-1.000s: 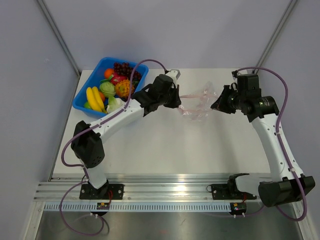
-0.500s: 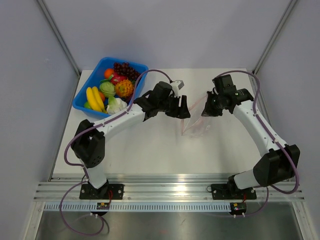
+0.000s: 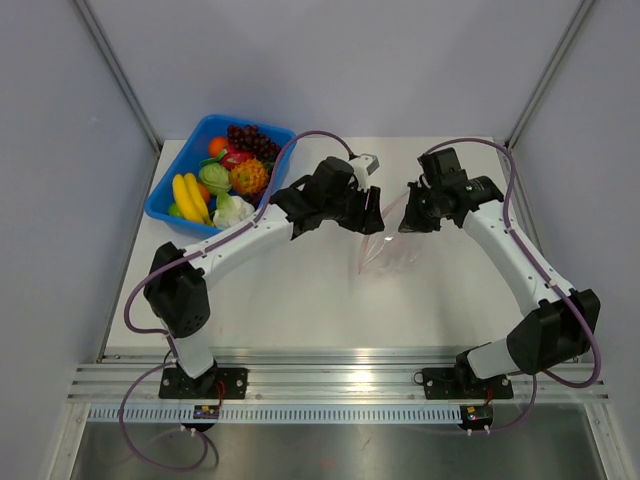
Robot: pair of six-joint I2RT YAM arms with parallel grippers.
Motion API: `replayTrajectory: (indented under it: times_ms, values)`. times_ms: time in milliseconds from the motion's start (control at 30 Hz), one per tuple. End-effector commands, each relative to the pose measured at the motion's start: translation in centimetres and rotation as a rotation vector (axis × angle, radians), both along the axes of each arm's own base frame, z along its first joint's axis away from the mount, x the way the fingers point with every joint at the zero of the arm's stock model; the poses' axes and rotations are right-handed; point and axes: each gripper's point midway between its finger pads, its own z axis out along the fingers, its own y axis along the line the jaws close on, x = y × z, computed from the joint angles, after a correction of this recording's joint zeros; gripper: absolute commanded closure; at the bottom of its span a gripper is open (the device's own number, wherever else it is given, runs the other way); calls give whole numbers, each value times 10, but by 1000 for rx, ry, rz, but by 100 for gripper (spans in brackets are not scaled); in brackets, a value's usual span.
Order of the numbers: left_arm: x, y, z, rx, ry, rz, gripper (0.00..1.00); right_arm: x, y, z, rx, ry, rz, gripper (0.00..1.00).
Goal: Place the food in the zip-top bag and seal the zipper
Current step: Open the zipper of the food storage bag.
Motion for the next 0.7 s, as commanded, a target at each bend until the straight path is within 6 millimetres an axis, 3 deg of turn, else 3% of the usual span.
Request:
replayTrajectory:
  times_ms: [0,300,533,667]
  values:
    - [7,-6,29,-27,-79,9,47,-1,3,29,9,-69,7,100]
    - [12,-16,43,-51,-102,19,46,-9,10,49,48,-103,30,100]
    - [25,-19,55,-68,-120,89,48,-14,12,47,58,-97,35,100]
    - [19,-27,59,-94,-120,40,46,-16,11,47,58,-95,32,100]
